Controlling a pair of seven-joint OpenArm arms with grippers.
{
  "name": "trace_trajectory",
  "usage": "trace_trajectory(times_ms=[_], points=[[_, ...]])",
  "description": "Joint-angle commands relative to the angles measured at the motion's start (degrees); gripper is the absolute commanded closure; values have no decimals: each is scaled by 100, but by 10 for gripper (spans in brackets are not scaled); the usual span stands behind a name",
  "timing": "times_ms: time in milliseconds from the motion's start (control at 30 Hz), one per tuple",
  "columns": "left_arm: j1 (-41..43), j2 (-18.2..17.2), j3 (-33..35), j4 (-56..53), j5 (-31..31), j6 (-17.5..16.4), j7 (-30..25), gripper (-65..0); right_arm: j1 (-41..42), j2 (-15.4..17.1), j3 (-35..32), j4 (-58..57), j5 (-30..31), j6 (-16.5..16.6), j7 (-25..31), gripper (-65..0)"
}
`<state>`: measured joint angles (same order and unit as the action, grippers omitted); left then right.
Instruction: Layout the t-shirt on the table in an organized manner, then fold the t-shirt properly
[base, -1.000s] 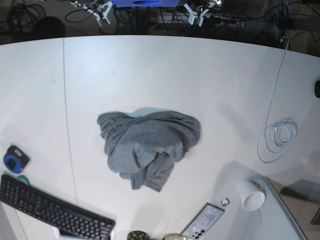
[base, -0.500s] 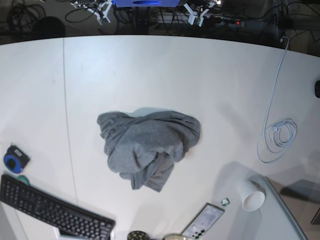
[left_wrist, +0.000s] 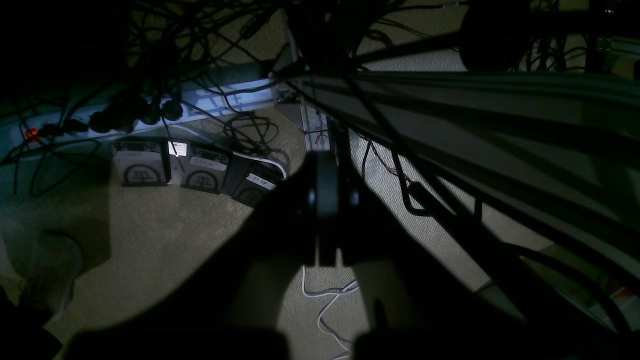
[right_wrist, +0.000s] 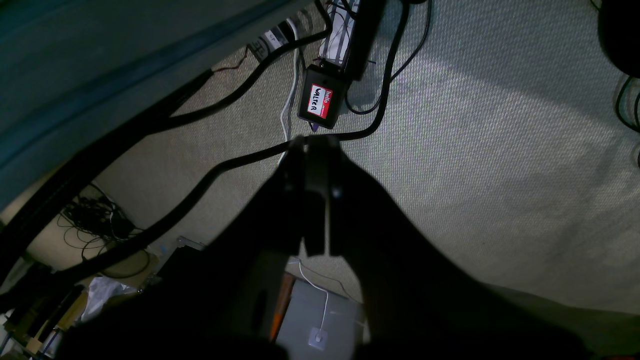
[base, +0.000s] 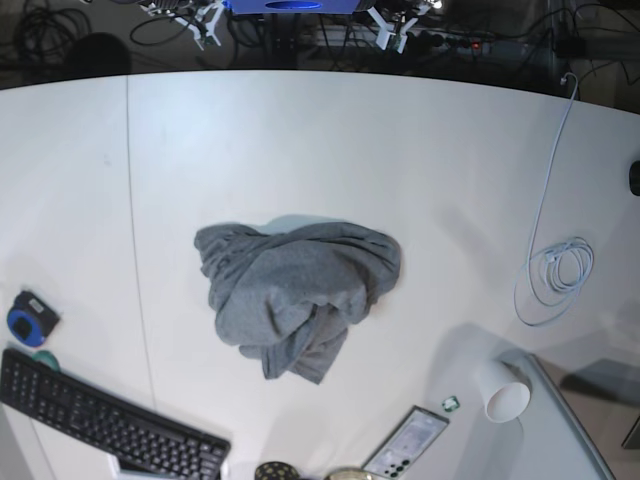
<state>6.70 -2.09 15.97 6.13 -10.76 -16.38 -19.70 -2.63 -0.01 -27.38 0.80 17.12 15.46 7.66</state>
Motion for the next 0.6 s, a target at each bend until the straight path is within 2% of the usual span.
trace_trajectory(times_ms=[0, 367, 467, 567], points=[[29, 2, 17, 7, 0, -19, -38, 0, -40, 14, 8, 13, -3, 49, 3, -2], [82, -86, 17, 15, 0, -19, -38, 0, -66, 14, 8, -14, -3, 49, -6, -2], [170, -200, 25, 24, 0, -19, -47, 0, -198, 14, 8, 21, -3, 49, -6, -2], [372, -270, 25, 420, 0, -19, -47, 0, -242, 14, 8, 21, -3, 49, 3, -2]])
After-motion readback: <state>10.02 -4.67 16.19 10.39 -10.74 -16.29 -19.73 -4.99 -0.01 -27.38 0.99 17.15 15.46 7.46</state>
